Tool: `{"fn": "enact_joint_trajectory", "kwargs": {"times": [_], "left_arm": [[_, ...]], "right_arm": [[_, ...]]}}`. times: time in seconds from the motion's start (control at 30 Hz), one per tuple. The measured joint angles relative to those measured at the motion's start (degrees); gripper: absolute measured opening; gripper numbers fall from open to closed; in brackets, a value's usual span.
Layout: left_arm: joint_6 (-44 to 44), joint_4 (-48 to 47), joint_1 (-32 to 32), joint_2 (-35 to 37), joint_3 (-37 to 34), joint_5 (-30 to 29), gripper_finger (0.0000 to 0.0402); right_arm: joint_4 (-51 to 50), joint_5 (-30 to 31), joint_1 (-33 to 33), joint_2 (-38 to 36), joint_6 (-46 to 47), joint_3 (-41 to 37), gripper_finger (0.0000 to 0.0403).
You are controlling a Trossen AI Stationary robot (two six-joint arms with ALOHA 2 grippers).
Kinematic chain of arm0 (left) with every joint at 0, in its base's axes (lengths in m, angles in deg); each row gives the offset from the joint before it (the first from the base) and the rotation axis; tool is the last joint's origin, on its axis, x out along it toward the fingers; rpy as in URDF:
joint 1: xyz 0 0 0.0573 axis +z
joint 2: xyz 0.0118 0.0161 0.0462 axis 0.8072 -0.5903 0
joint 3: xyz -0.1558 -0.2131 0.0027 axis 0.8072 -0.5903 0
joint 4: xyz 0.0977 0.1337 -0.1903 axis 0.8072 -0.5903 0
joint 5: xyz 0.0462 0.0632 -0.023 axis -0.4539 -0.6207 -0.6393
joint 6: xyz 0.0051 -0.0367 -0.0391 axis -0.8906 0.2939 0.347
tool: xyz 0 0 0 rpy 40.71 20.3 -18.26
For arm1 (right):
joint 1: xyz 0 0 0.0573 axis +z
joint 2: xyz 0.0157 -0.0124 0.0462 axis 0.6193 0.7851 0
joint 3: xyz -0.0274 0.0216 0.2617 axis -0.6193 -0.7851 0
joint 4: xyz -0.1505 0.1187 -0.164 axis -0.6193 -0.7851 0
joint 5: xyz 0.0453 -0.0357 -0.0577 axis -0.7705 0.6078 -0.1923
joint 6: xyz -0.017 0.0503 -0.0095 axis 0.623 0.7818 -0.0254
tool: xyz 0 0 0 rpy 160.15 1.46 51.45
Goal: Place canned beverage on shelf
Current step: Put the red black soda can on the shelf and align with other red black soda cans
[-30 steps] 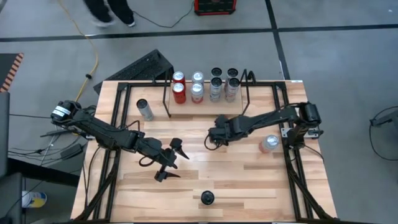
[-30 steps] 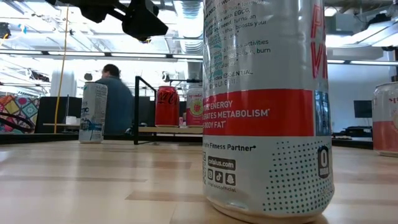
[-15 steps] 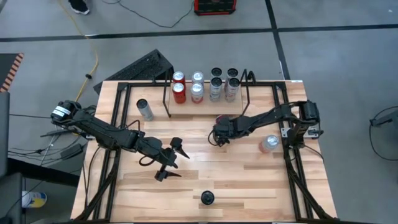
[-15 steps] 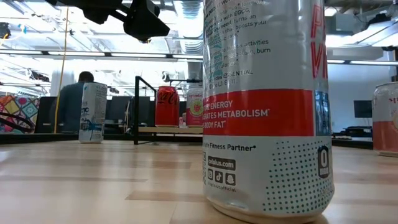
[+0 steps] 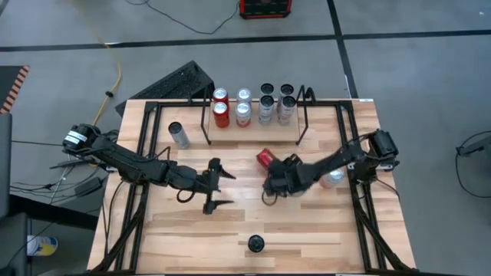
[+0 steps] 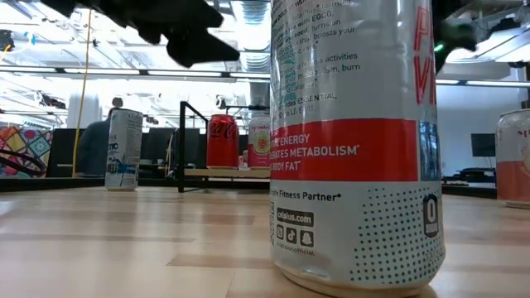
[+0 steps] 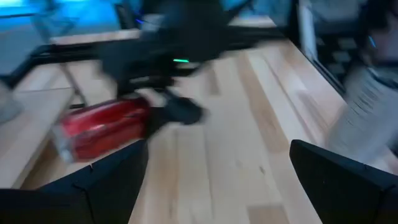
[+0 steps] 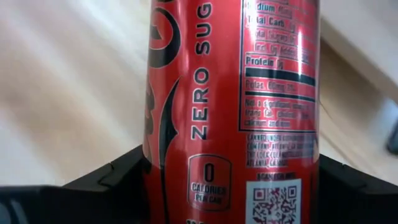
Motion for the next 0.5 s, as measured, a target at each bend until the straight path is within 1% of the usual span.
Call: {"fn": "enact_joint_trajectory", "kwargs": {"times": [0.13, 0.23, 0.33, 0.4, 0.5], "left_arm": [[5.04, 8.40, 1.73, 0.10, -3.50, -3.90, 0.0377], [8.40, 11.50, 3.48, 0.11, -4.19, -4.26, 0.0377], [10.03, 11.89, 5.28, 0.13, -2.88, -1.26, 0.0377], [10.33, 10.60, 6.49, 0.21, -1.60, 0.16, 0.0377], [11.68, 5.63, 8.61, 0.22, 0.60, 0.56, 0.0377]], "right_arm": [[9.23, 8.16, 6.71, 0.00, -2.89, 0.00, 0.0329], [16.67, 13.66, 10.83, 0.00, -9.23, 0.06, 0.0329], [22.16, 15.78, 13.55, 0.00, -16.77, 0.09, 0.0329], [24.16, 15.92, 14.28, 0.00, -20.58, 0.09, 0.0329], [24.91, 16.16, 14.50, 0.00, -22.47, 0.11, 0.0329]]}}
